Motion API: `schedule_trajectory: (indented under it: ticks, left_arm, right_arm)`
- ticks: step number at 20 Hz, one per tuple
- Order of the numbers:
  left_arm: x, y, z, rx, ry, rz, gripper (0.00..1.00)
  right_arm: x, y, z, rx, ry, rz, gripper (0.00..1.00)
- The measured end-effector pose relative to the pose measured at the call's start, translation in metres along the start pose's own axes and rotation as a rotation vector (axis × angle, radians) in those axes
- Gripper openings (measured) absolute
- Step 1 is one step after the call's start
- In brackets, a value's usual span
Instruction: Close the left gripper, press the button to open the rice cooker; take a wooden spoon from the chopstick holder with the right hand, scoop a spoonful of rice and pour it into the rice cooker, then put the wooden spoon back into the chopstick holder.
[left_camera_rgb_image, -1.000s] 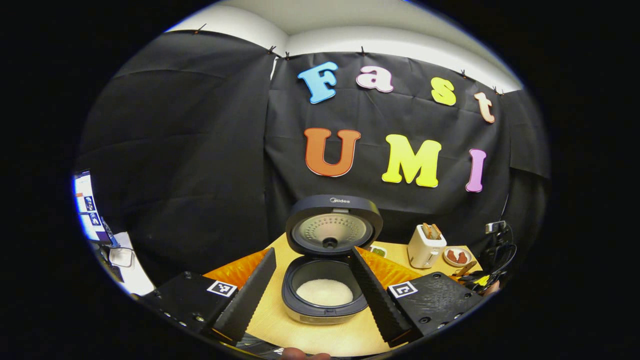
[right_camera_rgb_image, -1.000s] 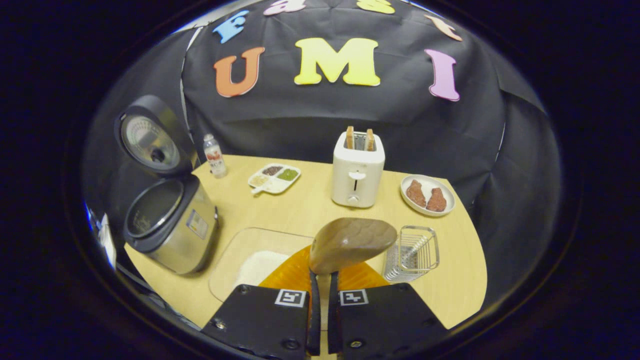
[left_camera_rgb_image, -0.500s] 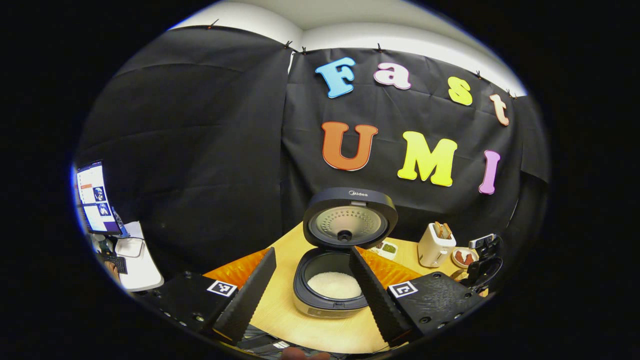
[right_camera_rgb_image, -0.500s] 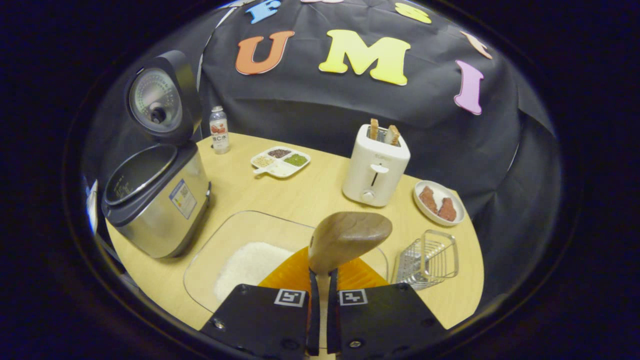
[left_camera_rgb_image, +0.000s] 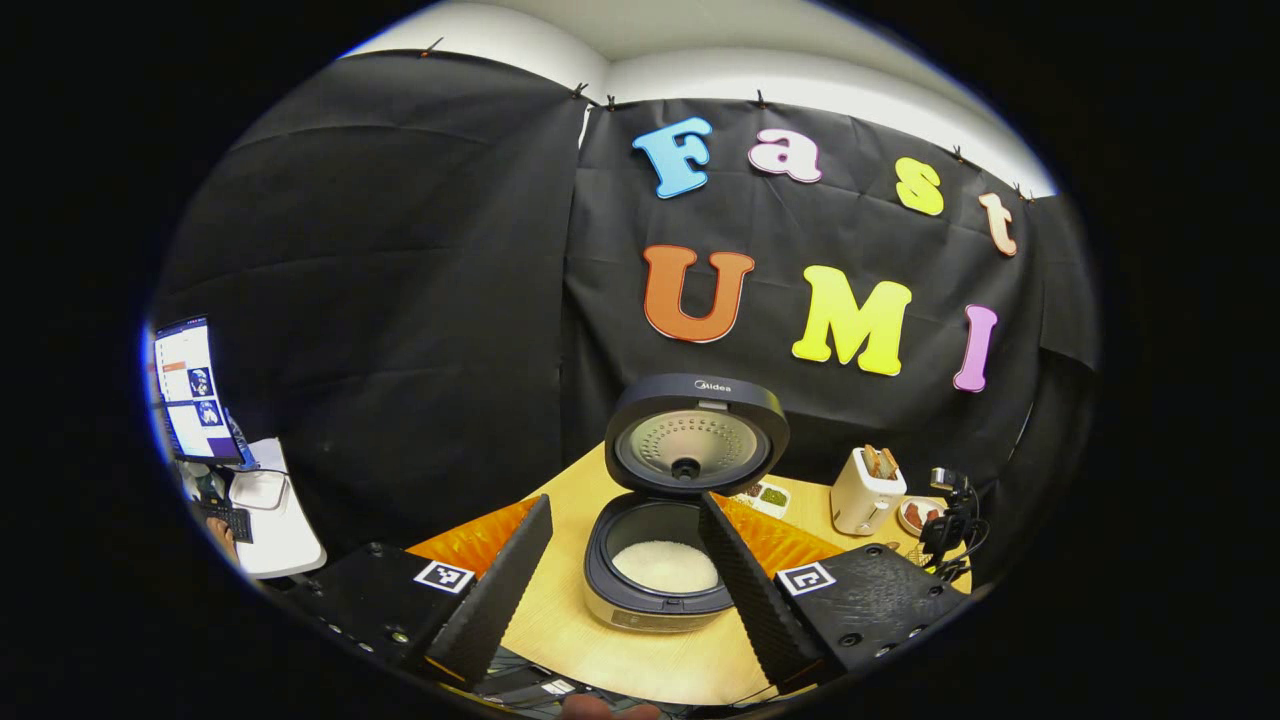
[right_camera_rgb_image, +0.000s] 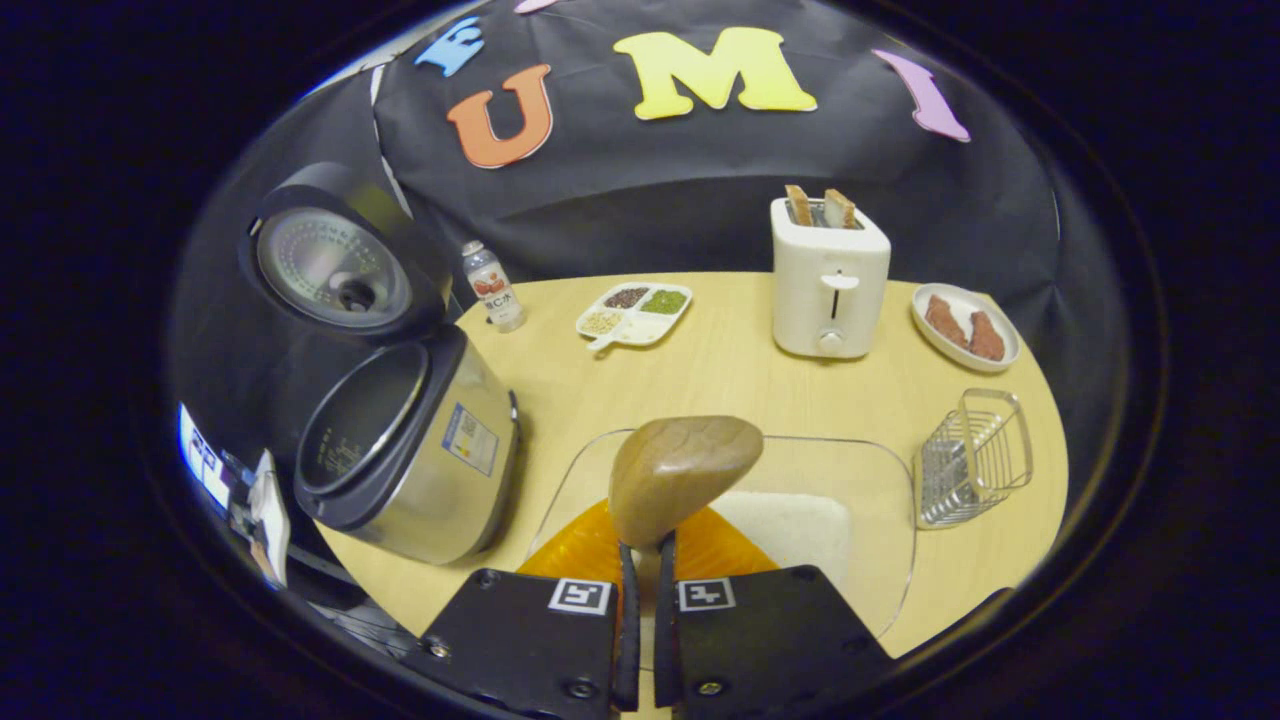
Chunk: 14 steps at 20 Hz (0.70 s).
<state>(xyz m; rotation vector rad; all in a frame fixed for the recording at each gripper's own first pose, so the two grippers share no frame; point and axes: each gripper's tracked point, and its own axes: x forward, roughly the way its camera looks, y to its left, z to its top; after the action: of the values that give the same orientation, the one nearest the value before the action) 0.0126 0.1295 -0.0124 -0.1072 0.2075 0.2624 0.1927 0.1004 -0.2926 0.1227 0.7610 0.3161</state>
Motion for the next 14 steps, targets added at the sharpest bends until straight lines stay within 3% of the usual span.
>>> schedule_trajectory:
  ticks: [9, 14]
  left_arm:
    - [-0.005, -0.010, 0.000, 0.004, 0.000, -0.036, 0.95]
    - [0.000, -0.028, -0.001, 0.025, 0.006, -0.087, 0.95]
  right_arm:
    - [-0.016, -0.018, 0.002, 0.412, 0.009, 0.086, 0.11]
    - [-0.029, -0.049, 0.006, 0.526, -0.048, 0.076, 0.11]
